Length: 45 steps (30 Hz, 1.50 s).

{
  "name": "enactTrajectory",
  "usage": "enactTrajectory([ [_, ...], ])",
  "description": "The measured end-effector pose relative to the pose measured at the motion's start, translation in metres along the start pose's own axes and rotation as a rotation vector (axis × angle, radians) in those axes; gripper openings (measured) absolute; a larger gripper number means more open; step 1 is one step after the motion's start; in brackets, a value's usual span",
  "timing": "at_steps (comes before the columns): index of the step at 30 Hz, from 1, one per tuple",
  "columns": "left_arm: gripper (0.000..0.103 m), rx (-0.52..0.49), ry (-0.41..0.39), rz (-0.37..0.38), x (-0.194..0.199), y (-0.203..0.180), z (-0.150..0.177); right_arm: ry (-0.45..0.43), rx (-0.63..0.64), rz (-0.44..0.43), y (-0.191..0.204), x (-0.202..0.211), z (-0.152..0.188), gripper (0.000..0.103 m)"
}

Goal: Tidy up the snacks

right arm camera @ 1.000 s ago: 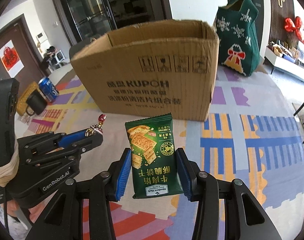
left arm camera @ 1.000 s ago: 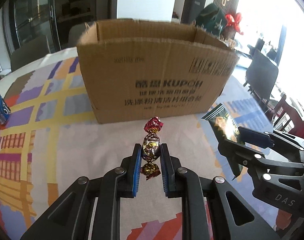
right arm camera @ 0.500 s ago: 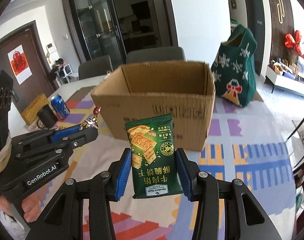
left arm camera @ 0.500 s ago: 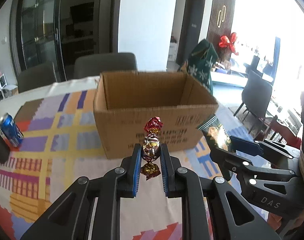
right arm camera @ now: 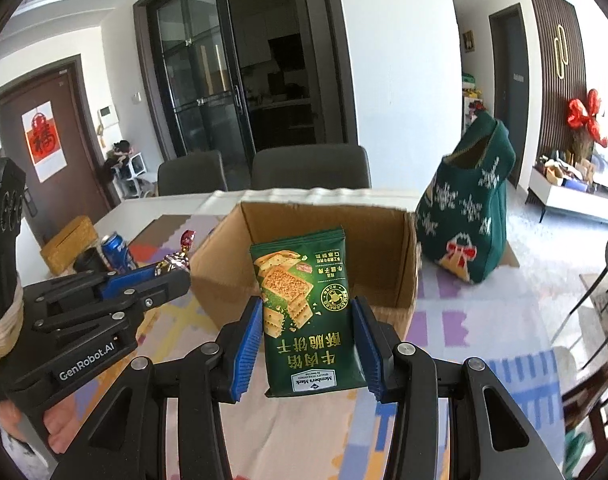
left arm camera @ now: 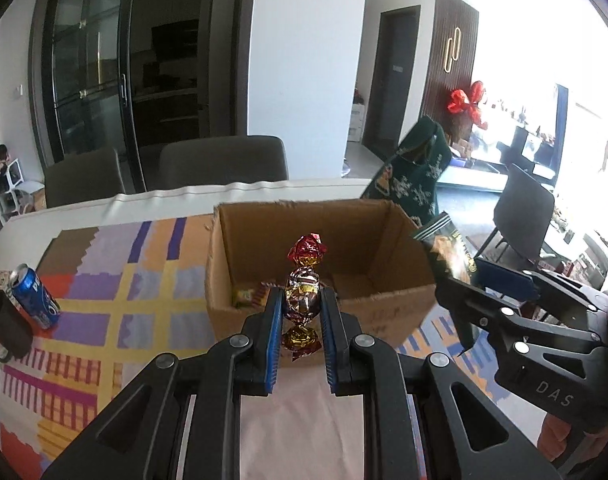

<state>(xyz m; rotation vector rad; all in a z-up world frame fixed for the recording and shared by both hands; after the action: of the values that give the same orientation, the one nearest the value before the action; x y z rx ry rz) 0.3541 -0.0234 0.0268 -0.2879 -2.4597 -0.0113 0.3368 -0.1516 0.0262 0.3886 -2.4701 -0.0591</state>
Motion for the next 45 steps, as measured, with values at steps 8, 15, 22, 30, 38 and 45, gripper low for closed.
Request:
enactTrajectory([
  [8,0.019,0.015,0.024,-0.004,-0.017,0.007,-0.021,0.013,0.019,-0.010,-0.002,-0.019,-0.025,0.045],
  [15,0.019,0.034,0.077,0.015,-0.042,0.013,-0.034,0.069,0.017,-0.027,-0.005,-0.045,-0.042,0.045],
  [22,0.019,0.034,0.140,0.019,-0.068,0.014,-0.037,0.130,0.009,-0.037,-0.011,-0.068,-0.045,0.045],
  [30,0.037,0.017,0.162,-0.033,-0.083,0.021,-0.034,0.194,-0.010,-0.024,-0.020,-0.093,-0.041,0.046],
  [38,0.050,0.001,0.114,-0.091,-0.061,0.025,-0.027,0.183,-0.014,0.023,-0.026,-0.086,-0.034,0.059],
  [45,0.067,0.002,0.045,-0.143,-0.022,0.021,-0.013,0.118,-0.001,0.070,-0.024,-0.052,-0.023,0.069],
])
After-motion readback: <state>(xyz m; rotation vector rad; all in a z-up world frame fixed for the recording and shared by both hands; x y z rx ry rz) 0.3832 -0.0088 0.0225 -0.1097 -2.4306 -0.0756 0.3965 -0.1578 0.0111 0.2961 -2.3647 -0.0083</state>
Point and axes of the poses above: each gripper's, at about its wrist camera, not at the fingertips, and x roughly against the way its jaws point, y to its left, z to its underside, the point moved 7 cm from there along -x, roughly the way its jaws point, and after that the axes turned 1 degree about -z, right-handed, at the moved point
